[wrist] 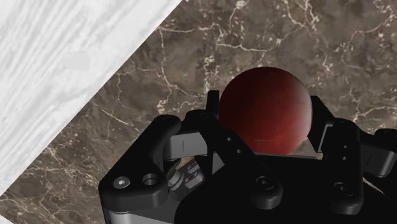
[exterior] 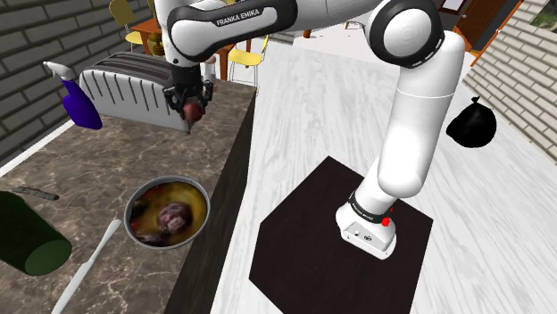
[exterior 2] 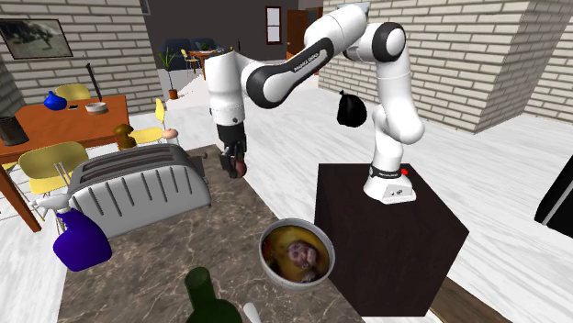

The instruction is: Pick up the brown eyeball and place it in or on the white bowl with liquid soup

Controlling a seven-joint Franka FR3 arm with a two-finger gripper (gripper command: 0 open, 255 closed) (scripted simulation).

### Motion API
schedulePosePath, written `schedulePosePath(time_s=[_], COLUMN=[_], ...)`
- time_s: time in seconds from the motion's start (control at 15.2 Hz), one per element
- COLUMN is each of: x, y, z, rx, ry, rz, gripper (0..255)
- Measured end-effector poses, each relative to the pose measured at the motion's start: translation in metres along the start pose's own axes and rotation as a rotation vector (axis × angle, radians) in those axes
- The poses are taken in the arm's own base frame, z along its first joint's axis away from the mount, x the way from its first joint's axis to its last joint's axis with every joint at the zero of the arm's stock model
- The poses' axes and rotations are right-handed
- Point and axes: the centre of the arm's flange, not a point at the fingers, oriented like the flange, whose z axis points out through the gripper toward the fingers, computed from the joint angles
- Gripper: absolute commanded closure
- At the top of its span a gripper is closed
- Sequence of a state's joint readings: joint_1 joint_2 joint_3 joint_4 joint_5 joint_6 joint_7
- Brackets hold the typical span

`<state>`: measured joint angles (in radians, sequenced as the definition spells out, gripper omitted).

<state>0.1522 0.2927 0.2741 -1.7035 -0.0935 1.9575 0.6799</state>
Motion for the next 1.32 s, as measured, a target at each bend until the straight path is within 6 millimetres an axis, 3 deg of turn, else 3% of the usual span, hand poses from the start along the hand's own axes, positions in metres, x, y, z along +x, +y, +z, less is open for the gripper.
schedulePosePath(time_s=[1.32], x=[-0.203], y=[-0.165], z=[0.0], rx=[0.0], ry=[0.0], rz=[-0.002], gripper=[255])
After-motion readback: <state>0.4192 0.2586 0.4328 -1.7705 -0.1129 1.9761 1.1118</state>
